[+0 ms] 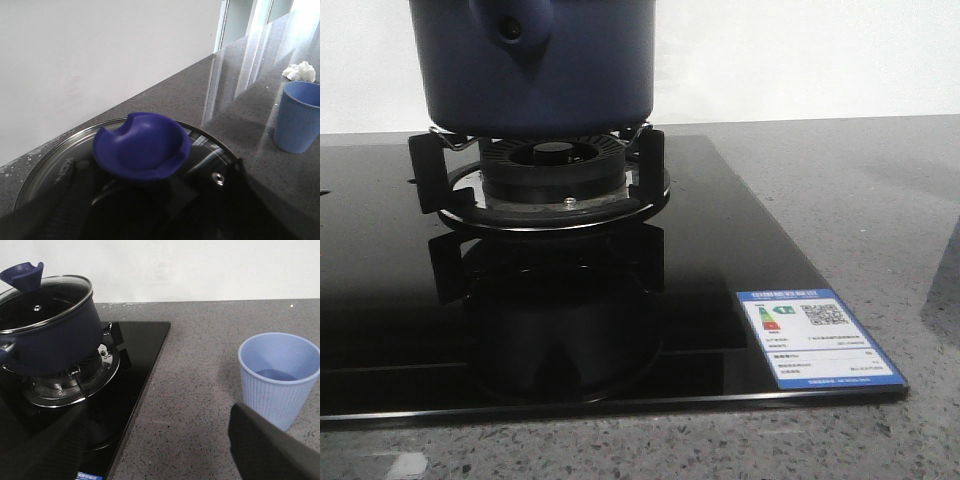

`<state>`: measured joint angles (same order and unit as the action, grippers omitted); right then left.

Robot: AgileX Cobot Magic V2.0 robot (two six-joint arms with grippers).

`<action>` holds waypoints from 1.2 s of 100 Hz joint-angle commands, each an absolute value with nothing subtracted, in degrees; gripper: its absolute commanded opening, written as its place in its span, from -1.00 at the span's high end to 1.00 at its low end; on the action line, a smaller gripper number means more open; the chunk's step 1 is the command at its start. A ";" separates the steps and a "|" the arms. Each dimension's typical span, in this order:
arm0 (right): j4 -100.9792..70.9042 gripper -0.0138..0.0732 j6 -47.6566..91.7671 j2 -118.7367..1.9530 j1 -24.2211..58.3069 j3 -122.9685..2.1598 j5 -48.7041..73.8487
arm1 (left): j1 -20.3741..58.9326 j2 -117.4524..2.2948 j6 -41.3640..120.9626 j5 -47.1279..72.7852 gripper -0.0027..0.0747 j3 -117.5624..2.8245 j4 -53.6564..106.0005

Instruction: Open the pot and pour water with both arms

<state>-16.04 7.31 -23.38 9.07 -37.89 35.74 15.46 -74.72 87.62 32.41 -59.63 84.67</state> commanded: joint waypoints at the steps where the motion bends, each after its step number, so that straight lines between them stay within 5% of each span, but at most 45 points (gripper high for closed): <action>1: -16.86 -0.52 7.93 -24.32 9.17 -39.85 31.82 | 15.98 -75.61 87.82 33.98 -0.38 -63.69 87.66; 67: -16.86 -0.52 7.93 -24.32 9.17 -39.85 32.27 | 17.36 -83.43 89.21 35.30 -0.36 -69.75 87.08; 95: -16.86 -0.52 7.93 -24.32 9.17 -39.85 32.39 | 17.36 -83.43 89.21 36.48 -0.04 -69.75 86.98; 120: -13.66 -0.52 7.93 -24.32 9.17 -39.85 32.39 | 16.34 -82.32 89.21 36.86 -0.02 -69.95 87.08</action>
<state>-15.09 7.31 -23.38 9.07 -37.89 36.20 16.78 -85.43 89.06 35.19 -67.79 84.35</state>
